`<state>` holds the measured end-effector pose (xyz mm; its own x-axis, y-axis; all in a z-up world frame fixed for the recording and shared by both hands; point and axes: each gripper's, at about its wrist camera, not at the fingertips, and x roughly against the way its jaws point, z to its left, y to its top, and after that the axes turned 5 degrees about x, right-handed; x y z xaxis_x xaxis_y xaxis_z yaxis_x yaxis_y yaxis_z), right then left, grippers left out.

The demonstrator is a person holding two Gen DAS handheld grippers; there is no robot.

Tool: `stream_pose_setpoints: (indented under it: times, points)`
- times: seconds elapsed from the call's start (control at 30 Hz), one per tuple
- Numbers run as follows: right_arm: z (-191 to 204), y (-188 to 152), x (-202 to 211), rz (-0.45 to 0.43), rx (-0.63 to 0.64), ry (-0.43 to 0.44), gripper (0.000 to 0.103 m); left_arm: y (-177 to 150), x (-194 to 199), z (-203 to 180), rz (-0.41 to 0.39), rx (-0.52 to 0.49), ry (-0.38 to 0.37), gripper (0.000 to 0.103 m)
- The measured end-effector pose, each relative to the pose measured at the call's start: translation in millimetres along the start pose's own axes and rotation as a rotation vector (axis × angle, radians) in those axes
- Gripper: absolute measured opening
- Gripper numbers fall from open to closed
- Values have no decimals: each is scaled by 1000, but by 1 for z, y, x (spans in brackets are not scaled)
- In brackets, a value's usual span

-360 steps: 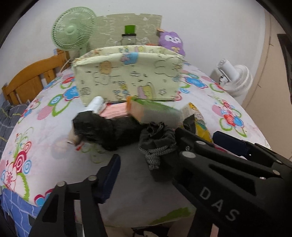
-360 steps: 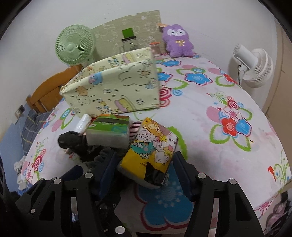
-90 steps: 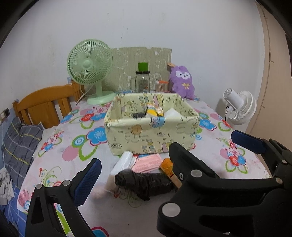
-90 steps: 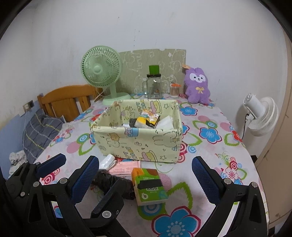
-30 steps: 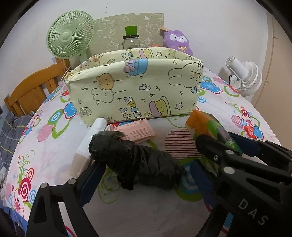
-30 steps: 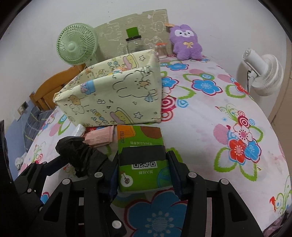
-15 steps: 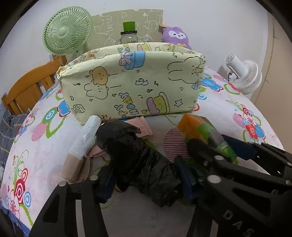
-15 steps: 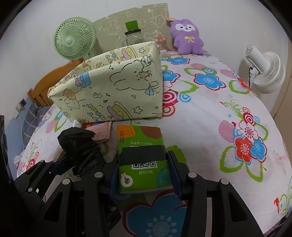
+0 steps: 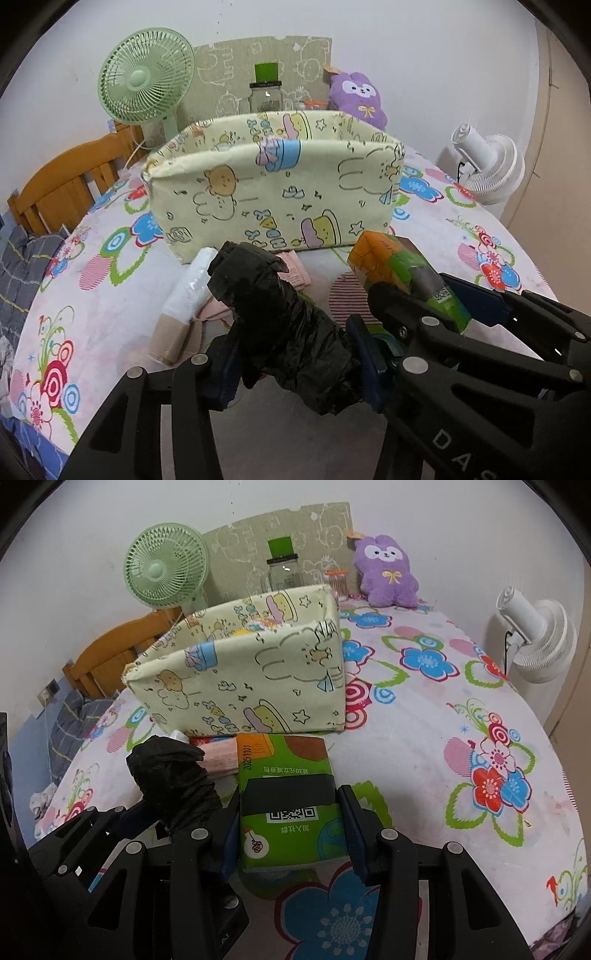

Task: Organize soft objects
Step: 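Carry the black bundle with the left gripper while the right gripper carries the green tissue pack over the basket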

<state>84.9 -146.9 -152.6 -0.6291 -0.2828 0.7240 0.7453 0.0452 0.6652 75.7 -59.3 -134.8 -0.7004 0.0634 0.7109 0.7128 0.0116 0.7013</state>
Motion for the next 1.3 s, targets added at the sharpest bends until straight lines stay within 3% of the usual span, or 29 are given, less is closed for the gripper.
stream_pose_setpoints:
  times: [1.3]
  points:
    - [27,42,99,-184,36,-69,52,40,97,-2,-204,-4,-14,53]
